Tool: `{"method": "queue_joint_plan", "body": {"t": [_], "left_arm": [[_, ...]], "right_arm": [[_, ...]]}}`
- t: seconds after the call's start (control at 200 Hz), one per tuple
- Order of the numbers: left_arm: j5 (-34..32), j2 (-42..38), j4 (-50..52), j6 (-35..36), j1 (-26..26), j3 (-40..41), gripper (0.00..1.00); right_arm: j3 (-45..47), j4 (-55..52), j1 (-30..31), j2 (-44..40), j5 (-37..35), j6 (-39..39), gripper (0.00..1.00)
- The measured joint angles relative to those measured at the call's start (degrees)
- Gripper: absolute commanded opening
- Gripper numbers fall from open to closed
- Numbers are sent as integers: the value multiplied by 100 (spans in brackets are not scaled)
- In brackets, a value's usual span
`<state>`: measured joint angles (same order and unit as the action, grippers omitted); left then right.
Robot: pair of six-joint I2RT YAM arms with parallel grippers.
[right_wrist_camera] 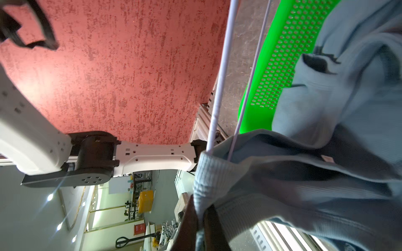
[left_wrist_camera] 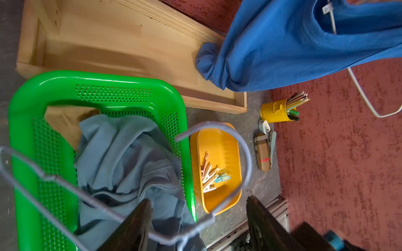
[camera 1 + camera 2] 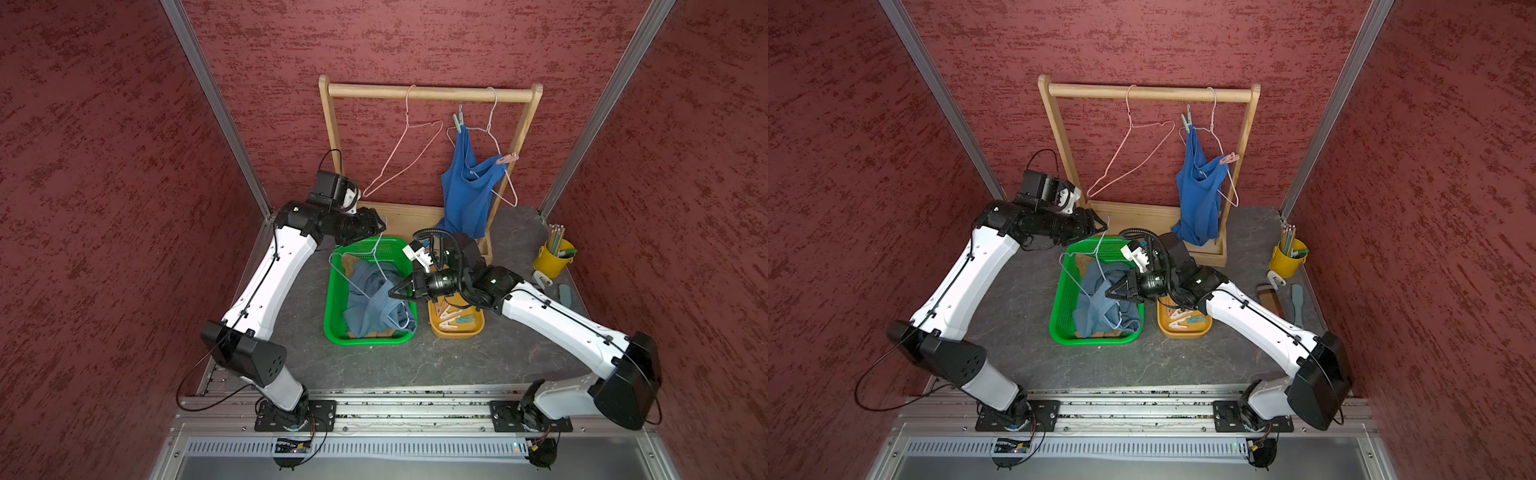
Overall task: Remove the clothespins securing tank tops to the hanger
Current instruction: Remove the tank top from the hanger.
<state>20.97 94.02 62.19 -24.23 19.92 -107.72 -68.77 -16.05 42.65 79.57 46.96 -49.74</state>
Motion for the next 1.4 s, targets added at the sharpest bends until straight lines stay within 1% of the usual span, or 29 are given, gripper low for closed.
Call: {"method": "queue_joint_plan", "body": {"t": [0.13, 0.19, 0.23, 0.276, 0.291, 0.296, 0.361, 0.471, 0.586, 0.676, 0.736, 0.807, 0.887, 0.927, 0.967, 0.992, 1.037, 1.092, 1.182, 1.227, 1.282, 1.332, 1.403], "left_arm": [[9, 83, 170, 225, 17, 11, 51], [11, 35, 166, 293, 17, 101, 41], [20, -37, 118, 267, 17, 249, 30], [48, -107, 81, 308, 17, 398, 7], [50, -129, 70, 271, 17, 450, 1], [63, -133, 66, 262, 17, 459, 0], [-72, -186, 48, 546, -7, 608, 0], [-87, -190, 90, 691, -68, 651, 0], [-354, -188, 197, 881, -31, 457, 0], [-807, -168, 378, 1078, 2, 105, 0], [-1283, -151, 503, 1222, 46, -190, 0], [-1969, -98, 745, 1416, 129, -614, 0], [-2730, -46, 1032, 1624, 262, -1075, 0], [-3104, -35, 1110, 1751, 345, -1228, 0], [-3434, -37, 1152, 1856, 411, -1283, 0], [-3620, -37, 1180, 1904, 439, -1285, 0], [-3943, -37, 1198, 1965, 481, -1259, 0], [-4258, -37, 1158, 2057, 516, -1158, 0], [-4763, -37, 1060, 2243, 573, -920, 0], [-5010, -55, 973, 2350, 588, -785, 0], [-5318, -107, 844, 2472, 592, -562, 0], [-5580, -162, 754, 2568, 592, -382, 0], [-5880, -269, 667, 2671, 592, -127, 0]], "right_arm": [[74, 273, 2, -37, 240, -157, 0], [122, 328, 2, -39, 308, -195, 0], [149, 343, 2, -39, 337, -214, 0], [179, 345, 2, -39, 363, -232, 0], [188, 341, 4, -39, 374, -236, 0], [190, 341, 4, -39, 378, -236, 0], [243, 334, 4, -63, 468, -256, 0], [315, 474, -11, -90, 435, -304, 0], [501, 828, -7, -42, 341, -286, 0], [474, 1128, 7, 149, 225, -186, 0], [369, 1259, 7, 352, 96, -48, 13], [186, 1335, 7, 608, -140, 81, 15], [-20, 1482, -17, 951, -275, 221, 20], [-157, 1550, -15, 1158, -273, 269, 25], [-286, 1567, -7, 1327, -282, 317, 35], [-365, 1550, 0, 1438, -317, 358, 39], [-437, 1451, 2, 1585, -411, 426, 42], [-457, 1266, -4, 1711, -483, 540, 45], [-457, 782, -2, 1792, -629, 737, 47], [-455, 470, -4, 1788, -732, 835, 48], [-413, 170, -9, 1755, -874, 964, 55], [-258, -66, -13, 1639, -1010, 1036, 60], [44, -363, -26, 1386, -1187, 1097, 64]]}}
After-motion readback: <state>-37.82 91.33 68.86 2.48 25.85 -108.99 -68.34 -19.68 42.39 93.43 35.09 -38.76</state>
